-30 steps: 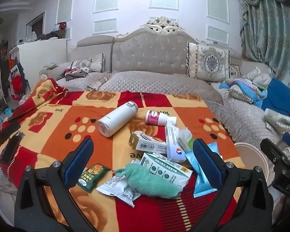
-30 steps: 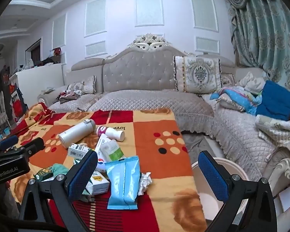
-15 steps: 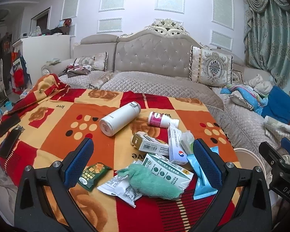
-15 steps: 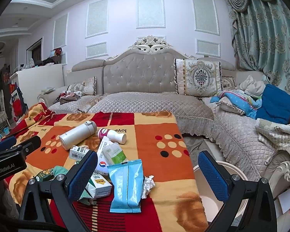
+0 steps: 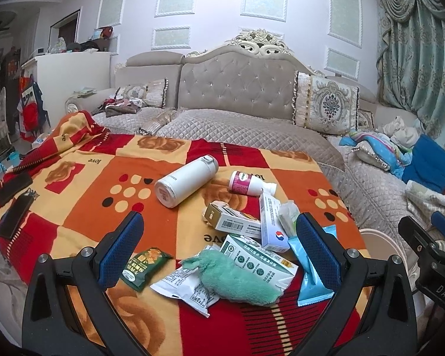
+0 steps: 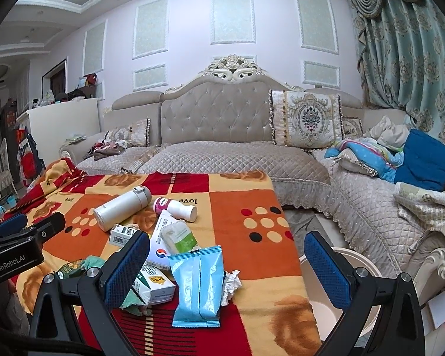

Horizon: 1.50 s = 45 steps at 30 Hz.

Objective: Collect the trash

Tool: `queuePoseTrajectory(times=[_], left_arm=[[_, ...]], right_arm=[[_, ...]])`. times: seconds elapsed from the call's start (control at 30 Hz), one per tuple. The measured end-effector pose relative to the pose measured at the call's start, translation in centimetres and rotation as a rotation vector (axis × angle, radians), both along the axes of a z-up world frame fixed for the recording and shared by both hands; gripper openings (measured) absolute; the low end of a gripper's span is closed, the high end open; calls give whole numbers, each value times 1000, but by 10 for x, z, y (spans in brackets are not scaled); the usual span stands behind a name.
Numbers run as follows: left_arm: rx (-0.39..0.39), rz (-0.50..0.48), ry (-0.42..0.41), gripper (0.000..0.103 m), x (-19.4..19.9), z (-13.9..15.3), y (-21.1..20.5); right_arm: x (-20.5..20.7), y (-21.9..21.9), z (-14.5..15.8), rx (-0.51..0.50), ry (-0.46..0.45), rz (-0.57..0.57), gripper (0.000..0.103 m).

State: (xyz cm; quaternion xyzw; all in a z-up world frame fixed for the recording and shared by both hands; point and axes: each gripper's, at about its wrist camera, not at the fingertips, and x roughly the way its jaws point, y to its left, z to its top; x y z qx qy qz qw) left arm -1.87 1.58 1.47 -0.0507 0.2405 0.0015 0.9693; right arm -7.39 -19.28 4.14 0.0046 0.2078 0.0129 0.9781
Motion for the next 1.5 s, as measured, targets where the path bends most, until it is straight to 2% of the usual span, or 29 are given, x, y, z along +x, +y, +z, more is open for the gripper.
queuePoseTrajectory(times=[1.5], left_arm=[[9,2,23,102,1,-2,6]], right_arm=[[2,-2,-4,12,11,4,103]])
